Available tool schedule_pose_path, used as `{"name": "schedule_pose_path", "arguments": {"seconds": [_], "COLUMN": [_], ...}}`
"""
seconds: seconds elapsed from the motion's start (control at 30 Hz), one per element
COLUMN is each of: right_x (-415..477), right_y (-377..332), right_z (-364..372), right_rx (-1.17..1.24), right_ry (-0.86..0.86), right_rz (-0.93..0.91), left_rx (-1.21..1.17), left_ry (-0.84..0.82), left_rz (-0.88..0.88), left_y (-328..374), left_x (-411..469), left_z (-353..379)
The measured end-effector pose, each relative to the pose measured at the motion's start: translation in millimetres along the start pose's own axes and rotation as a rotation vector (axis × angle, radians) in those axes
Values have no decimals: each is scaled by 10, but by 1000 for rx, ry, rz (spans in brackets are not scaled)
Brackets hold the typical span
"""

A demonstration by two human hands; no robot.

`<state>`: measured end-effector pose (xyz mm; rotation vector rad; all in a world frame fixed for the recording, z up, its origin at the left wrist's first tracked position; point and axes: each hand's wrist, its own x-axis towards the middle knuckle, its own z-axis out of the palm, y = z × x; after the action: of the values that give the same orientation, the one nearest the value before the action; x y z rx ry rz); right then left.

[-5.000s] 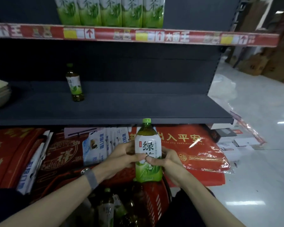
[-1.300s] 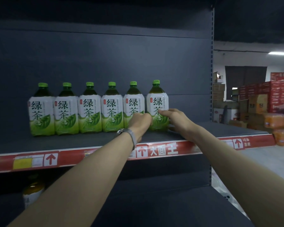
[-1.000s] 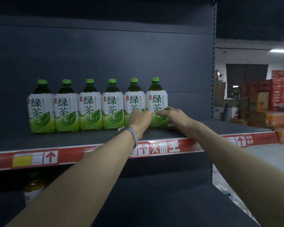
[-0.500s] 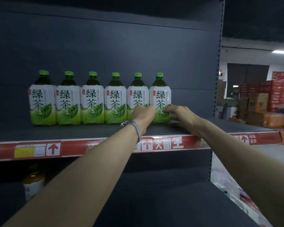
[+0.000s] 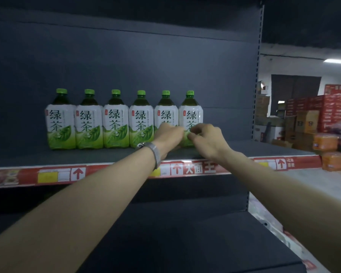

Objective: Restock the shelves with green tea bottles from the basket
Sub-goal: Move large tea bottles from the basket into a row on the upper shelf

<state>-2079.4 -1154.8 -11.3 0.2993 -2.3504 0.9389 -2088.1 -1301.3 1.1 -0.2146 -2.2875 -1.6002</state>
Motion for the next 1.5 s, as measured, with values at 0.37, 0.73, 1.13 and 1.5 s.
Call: {"name": "schedule_pose_path", "arguments": {"seconds": [0.37,0.73,1.13,1.5], "right_x": [-1356,-3240,-5071,-5846], "right_y": [-651,-534,-57,17], "right_z": [204,1405,2654,3129], "right_rx": [-13,55,21,302], "right_ry": [-109,-586,-1113,-1347], "right_rz": [-212,-217,15,59], "left_rx": [468,764,735,884], "left_ry": [198,-94,-217,0], "left_rz": [391,-125,-717,-617], "left_y": [-478,-2215,-3556,-4047], "left_x": [-1471,-3529,-4921,-5069], "left_z": [-1047,-1490,-1747,-1893]}}
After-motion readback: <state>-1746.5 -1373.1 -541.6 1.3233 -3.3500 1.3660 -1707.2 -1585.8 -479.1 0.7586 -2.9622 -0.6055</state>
